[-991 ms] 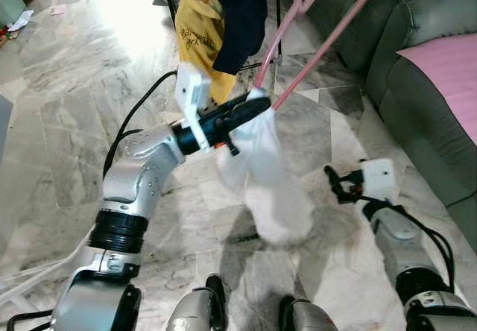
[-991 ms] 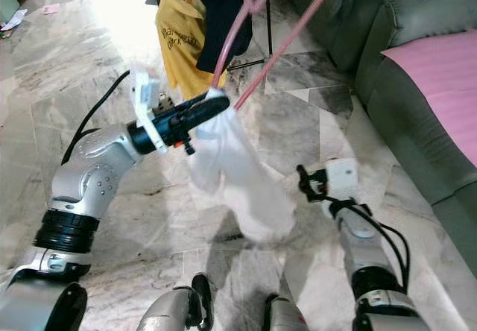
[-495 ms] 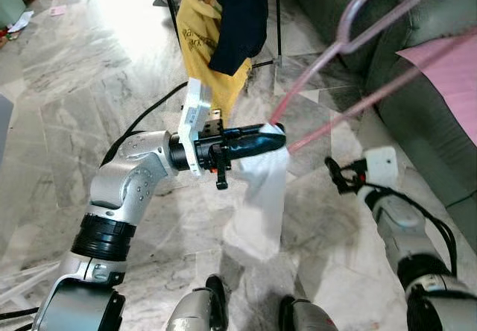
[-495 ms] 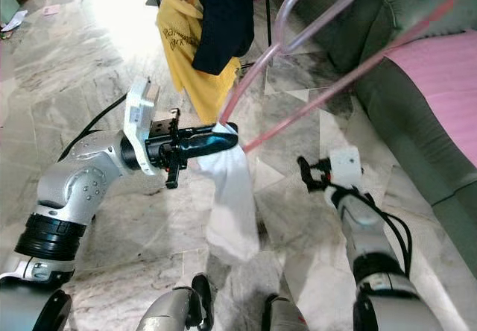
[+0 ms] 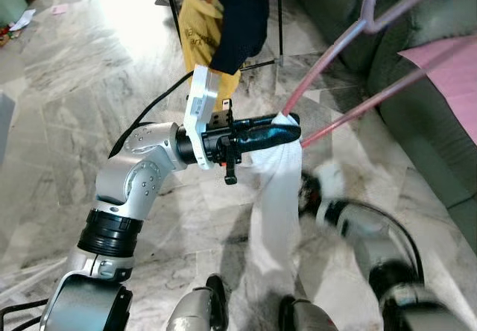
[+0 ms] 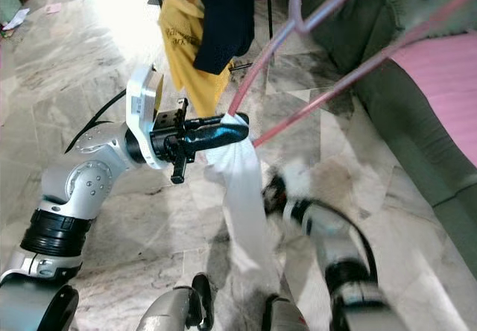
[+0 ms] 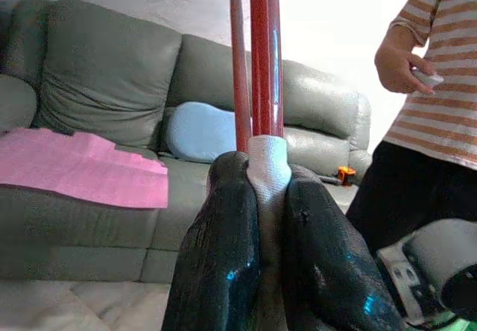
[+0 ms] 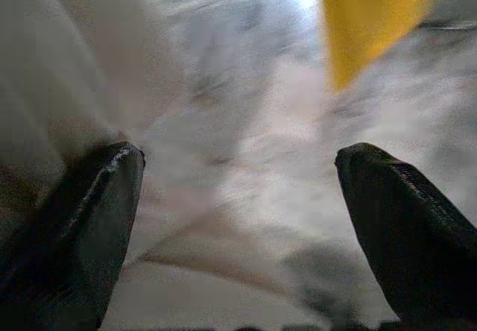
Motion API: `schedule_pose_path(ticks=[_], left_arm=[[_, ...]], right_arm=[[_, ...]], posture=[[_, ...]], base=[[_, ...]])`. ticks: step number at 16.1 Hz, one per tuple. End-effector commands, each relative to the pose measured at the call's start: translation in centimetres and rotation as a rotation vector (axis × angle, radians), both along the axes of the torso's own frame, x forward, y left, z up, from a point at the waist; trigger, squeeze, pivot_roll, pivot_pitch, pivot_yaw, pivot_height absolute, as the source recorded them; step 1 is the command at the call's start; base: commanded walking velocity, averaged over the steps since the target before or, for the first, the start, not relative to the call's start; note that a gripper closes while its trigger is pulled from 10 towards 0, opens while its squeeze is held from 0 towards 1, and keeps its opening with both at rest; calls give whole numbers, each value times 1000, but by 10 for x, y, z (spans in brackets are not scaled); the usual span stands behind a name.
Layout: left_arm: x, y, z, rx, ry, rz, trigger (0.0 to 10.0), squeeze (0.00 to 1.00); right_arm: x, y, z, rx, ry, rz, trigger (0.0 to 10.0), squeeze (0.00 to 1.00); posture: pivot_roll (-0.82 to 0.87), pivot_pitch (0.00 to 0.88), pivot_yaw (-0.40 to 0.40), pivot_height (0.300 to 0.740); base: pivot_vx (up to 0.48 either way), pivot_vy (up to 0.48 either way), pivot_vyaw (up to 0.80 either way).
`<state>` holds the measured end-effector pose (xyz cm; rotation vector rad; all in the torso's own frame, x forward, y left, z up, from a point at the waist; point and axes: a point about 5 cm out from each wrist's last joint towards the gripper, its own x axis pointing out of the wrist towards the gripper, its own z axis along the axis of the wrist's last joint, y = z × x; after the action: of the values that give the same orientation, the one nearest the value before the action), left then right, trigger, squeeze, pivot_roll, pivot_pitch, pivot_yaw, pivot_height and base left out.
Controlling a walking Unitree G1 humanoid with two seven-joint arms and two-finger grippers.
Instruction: Hang hanger
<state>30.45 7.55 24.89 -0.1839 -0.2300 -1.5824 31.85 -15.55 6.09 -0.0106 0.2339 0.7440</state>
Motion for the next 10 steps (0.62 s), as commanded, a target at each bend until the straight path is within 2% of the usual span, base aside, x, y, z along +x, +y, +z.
schedule_pose_path(ticks=[1,3,8,10], left_arm=[[-3,0,13,-27,-57,-7,10000,0],[0,0,12,-32,-60,15,10000,0],[8,5,14,-39,-81,83,10000,0],[10,6,13,-34,-84,90,10000,0]], right_arm=[[-6,2,-5,12,41,50,10000,0],[-19,2,-14,5,97,130,10000,0],[-34,-15,-15,-3,126,143,10000,0],[-41,-14,-12,24,138,196,10000,0]], posture=[[-29,226,63,740],[-31,226,64,740],[-33,224,65,740],[-32,224,68,740]], base=[[0,0,0],[0,0,0],[0,0,0],[0,0,0]])
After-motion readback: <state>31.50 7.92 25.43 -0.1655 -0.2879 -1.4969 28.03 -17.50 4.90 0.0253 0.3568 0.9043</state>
